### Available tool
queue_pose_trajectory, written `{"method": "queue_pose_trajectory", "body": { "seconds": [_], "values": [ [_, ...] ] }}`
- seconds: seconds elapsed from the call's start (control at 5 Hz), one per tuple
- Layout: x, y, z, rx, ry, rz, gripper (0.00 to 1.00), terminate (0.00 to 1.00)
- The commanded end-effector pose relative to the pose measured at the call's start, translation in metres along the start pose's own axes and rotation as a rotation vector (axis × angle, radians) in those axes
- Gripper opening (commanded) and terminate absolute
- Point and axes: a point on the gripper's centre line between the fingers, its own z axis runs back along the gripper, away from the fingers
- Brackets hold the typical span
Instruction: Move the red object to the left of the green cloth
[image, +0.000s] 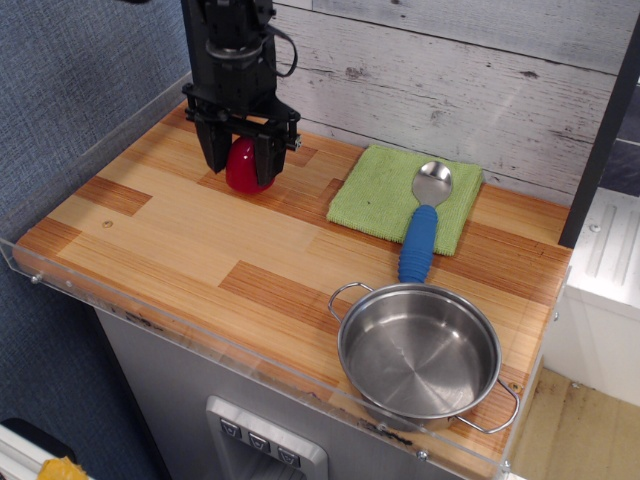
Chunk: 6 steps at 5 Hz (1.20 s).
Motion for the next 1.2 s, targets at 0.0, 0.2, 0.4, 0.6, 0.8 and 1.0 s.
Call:
{"method": "queue_pose_trajectory", "body": {
  "seconds": [0.0,0.2,0.4,0.6,0.8,1.0],
  "values": [
    [0.002,-0.001,0.009,-0.009,-0.042,-0.016,0.0,0.0],
    [0.0,-0.006,0.007,-0.013,-0.036,-0.03,0.0,0.0],
    [-0.002,-0.012,0.007,-0.024,-0.026,-0.04,1.0,0.0],
    [-0.003,-0.019,0.01,-0.019,-0.028,-0.053,1.0,0.0],
    [-0.007,-0.023,0.02,-0.002,-0.045,-0.055,1.0,0.0],
    [-0.018,-0.028,0.044,0.018,-0.078,-0.05,1.0,0.0]
  ]
}}
